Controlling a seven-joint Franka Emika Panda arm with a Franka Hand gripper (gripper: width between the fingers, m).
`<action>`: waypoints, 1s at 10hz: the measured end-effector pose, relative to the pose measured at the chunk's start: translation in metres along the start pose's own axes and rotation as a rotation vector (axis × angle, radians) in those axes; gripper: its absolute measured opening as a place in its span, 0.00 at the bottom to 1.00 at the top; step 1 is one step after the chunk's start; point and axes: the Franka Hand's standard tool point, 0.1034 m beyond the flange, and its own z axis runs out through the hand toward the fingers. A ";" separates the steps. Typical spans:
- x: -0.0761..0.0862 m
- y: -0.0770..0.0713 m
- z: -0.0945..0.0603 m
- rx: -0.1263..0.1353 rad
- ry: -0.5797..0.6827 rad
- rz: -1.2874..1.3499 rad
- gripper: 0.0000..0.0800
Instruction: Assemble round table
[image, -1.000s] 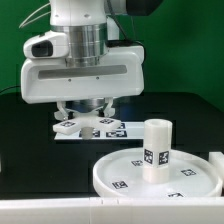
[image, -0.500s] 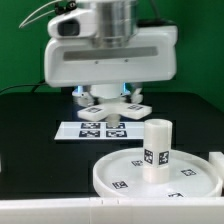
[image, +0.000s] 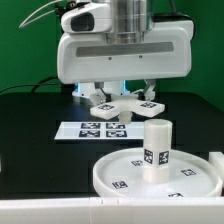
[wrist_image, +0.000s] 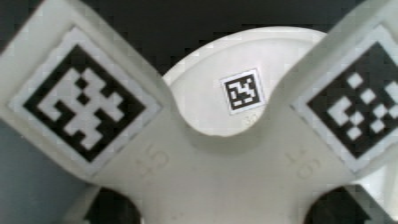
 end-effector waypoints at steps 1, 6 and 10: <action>0.002 -0.003 -0.010 0.005 -0.004 -0.003 0.56; 0.034 -0.037 -0.033 0.009 0.026 -0.004 0.56; 0.035 -0.046 -0.017 0.003 0.022 -0.020 0.56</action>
Offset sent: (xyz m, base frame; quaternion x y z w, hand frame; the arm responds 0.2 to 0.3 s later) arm 0.0263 0.0256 0.0267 0.0092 -0.0030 0.0300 0.9995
